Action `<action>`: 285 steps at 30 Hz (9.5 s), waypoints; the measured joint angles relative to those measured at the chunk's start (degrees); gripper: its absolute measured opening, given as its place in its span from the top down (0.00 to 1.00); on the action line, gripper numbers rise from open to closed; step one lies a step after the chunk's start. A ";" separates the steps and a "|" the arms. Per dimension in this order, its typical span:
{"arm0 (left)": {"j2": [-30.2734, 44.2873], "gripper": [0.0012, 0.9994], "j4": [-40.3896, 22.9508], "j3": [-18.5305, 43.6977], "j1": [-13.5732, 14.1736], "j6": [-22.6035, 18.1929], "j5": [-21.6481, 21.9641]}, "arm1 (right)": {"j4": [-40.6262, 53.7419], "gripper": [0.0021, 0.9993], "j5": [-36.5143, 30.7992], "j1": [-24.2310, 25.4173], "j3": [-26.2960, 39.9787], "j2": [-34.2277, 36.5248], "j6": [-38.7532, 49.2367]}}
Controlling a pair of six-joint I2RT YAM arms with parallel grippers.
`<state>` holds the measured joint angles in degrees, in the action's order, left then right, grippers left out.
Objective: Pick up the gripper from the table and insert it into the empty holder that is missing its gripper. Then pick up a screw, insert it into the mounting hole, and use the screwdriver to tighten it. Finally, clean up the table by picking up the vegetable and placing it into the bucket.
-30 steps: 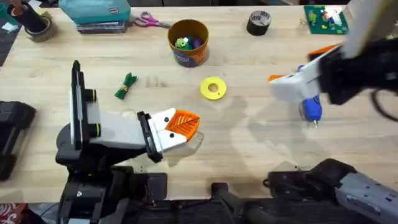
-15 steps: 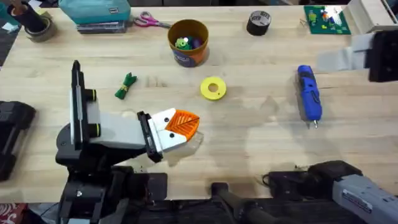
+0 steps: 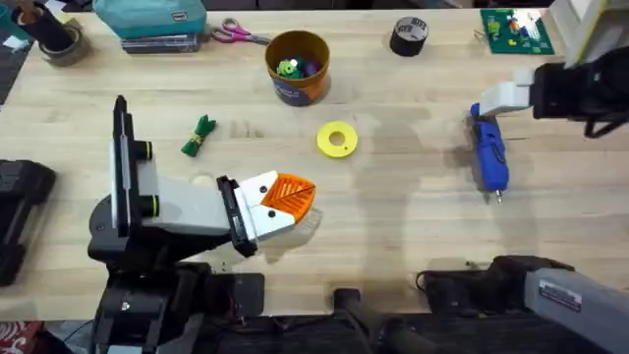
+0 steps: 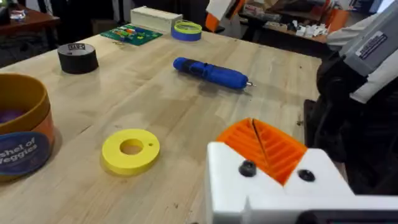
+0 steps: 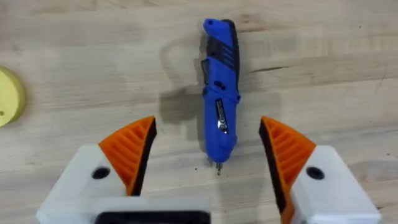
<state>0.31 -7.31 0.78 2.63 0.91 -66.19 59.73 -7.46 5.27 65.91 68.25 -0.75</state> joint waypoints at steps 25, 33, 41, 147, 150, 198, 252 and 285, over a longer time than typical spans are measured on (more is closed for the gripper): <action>-0.01 0.98 0.00 0.00 0.00 0.00 0.00 | -16.60 0.00 8.85 8.17 -4.11 25.36 10.90; -0.01 0.98 0.00 0.00 0.00 0.00 0.00 | -20.80 0.01 8.82 10.25 -6.84 26.18 14.35; 0.01 0.98 0.00 0.00 0.00 0.00 0.00 | -21.92 0.38 7.29 10.78 -6.80 28.04 16.00; 0.01 0.98 0.00 0.00 0.00 0.00 0.00 | -98.80 0.98 52.36 -49.16 -6.84 4.90 -15.17; 0.01 0.98 -0.01 0.00 0.00 0.00 0.00 | -100.15 0.98 52.48 -49.37 -7.78 4.88 -14.37; 0.01 0.98 0.00 0.00 0.00 0.00 0.00 | -112.63 0.98 52.58 -50.96 -21.87 4.89 -13.73; 0.00 0.98 -0.02 0.00 0.00 0.00 -0.02 | -111.07 0.98 52.56 -51.73 -22.30 6.25 -9.41; 0.01 0.98 -0.13 0.00 0.02 0.02 -0.48 | -109.89 0.98 57.28 -51.47 -22.14 6.23 -8.21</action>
<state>0.32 -7.44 0.78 2.66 0.93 -66.67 -50.16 49.83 -46.20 43.77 74.48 -8.96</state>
